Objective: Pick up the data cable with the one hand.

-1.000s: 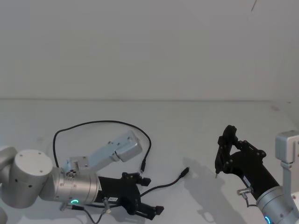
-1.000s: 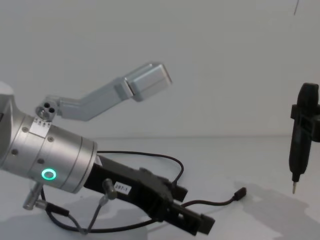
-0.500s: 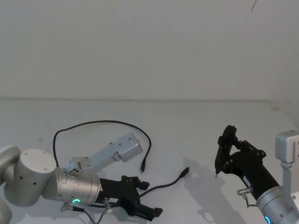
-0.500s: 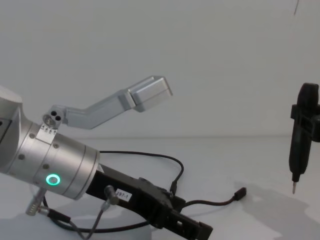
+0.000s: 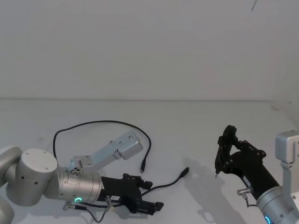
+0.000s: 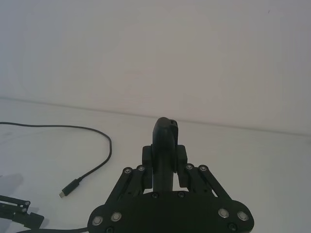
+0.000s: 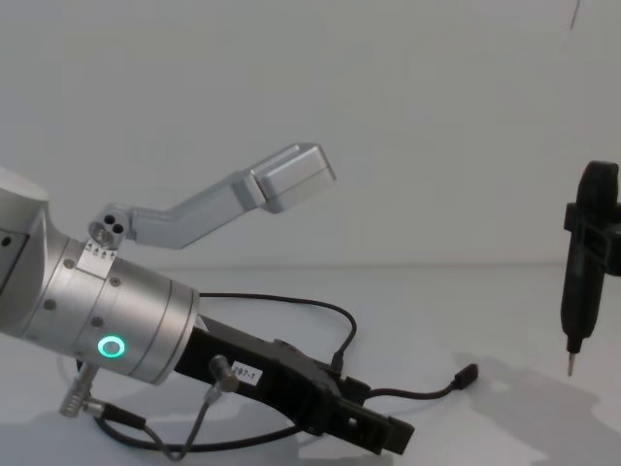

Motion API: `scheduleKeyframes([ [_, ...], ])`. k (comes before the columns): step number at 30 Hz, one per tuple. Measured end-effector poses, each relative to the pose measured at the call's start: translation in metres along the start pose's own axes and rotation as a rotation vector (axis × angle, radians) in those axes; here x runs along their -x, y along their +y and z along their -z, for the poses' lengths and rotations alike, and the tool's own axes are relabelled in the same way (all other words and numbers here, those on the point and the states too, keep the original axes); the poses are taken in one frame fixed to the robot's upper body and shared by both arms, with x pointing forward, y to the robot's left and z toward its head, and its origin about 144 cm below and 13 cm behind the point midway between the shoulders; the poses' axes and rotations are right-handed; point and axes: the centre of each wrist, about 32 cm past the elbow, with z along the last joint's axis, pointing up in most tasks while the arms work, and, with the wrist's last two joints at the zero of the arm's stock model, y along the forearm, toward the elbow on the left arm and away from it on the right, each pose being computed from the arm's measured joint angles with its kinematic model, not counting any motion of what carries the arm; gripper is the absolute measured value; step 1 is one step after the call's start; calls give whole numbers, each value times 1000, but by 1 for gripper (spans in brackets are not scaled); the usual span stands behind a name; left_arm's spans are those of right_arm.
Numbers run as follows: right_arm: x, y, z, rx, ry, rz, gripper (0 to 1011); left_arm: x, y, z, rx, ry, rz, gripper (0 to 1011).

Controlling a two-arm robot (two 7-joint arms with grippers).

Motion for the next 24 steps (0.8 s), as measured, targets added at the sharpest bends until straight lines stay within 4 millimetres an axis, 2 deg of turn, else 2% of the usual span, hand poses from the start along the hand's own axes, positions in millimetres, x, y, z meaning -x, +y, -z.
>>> scheduleKeyframes([
  [8,0,0,0,0,0,0,279,0,0,0,5,1,-2,599],
  [9,0,0,0,0,0,0,279,-1,-1,0,6,2,-2,540],
  [12,0,0,0,0,0,0,279,-1,-1,0,6,2,-3,484],
  [14,0,0,0,0,0,0,279,-1,-1,0,7,2,-3,371],
  [17,0,0,0,0,0,0,279,-1,-1,0,8,2,-3,313],
  [24,0,0,0,0,0,0,279,-1,-1,0,9,2,-3,102],
])
